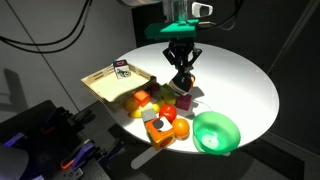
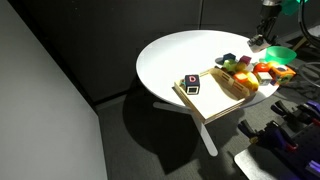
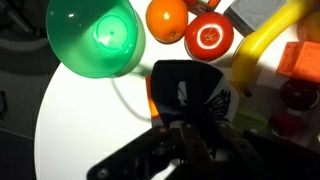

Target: Put one square plush toy in the box

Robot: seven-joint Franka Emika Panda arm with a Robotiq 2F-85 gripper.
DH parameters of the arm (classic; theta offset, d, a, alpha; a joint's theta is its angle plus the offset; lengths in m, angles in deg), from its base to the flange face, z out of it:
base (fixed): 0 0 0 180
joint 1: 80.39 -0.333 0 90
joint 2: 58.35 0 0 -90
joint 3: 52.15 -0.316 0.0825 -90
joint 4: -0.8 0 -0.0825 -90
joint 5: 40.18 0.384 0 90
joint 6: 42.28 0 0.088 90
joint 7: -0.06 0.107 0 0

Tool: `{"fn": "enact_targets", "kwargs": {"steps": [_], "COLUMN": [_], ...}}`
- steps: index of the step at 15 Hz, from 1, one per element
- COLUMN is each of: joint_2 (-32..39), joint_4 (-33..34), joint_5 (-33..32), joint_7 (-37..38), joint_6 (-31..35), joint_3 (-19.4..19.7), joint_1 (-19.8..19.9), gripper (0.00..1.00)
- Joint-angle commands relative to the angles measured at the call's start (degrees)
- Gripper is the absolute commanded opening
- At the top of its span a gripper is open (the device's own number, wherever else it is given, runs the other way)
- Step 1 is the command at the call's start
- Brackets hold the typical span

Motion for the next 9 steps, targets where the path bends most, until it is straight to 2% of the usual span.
{"fn": "enact_targets", "kwargs": {"steps": [1,9], "joint_2": [-4.7,-9.1], "joint_4": [-1.9,-6.0], "joint_5": [-1.1,-2.8], "joint_7": [4.3,15.8], "joint_6": [-3.4,-3.9], "joint_3": [-0.8,-2.7], "joint_1": [-1.7,-6.7], "gripper": [0.04,0.05]}}
